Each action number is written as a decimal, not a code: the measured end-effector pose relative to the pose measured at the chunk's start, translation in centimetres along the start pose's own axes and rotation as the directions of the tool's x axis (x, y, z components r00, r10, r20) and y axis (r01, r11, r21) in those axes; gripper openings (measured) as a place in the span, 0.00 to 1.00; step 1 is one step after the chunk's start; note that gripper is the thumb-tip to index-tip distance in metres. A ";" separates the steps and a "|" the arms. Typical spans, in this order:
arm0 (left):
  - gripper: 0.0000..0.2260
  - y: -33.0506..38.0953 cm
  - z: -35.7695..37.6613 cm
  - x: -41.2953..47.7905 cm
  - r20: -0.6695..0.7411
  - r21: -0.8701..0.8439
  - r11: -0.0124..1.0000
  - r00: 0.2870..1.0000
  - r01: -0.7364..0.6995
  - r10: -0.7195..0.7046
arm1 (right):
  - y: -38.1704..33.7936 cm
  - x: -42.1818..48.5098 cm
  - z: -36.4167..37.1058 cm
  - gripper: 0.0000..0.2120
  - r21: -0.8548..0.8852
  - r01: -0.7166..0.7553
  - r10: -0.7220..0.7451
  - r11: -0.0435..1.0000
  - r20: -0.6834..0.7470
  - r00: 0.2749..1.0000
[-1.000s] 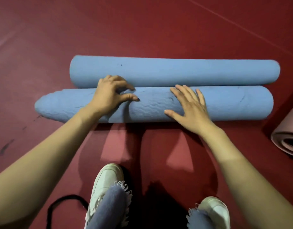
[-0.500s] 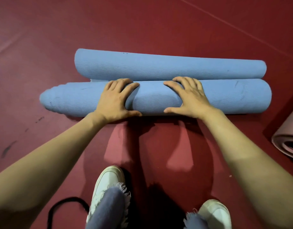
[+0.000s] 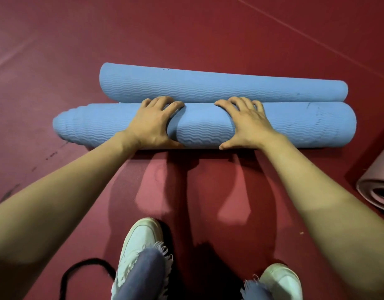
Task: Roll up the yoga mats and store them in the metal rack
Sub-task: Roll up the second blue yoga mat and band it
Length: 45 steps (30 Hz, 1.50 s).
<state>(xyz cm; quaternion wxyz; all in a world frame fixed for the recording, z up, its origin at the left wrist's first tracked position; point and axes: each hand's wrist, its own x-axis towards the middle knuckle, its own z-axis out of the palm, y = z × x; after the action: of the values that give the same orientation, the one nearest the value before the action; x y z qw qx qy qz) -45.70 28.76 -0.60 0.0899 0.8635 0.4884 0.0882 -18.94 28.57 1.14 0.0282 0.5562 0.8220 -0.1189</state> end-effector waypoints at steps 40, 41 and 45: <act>0.13 2.9 2.6 -5.3 -0.470 -0.162 0.983 0.870 0.084 -0.151 | -1.1 -6.4 4.4 0.38 0.153 0.004 0.048 0.988 -0.334 0.941; 0.17 2.5 2.6 -5.5 -0.448 -0.120 0.992 0.890 0.038 -0.088 | -1.0 -6.2 4.4 0.40 0.119 0.014 0.028 0.993 -0.342 0.939; 0.35 1.0 1.8 -4.7 -0.275 0.028 0.996 0.958 -0.080 0.084 | -0.8 -5.0 3.5 0.49 0.098 0.033 0.000 0.995 -0.311 0.950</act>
<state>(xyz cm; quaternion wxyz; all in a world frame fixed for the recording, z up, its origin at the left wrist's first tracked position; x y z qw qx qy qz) -46.81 24.12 -2.40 0.0101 0.8630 0.4606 0.2075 -18.05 22.99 -1.24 -0.1310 0.5617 0.8137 -0.0719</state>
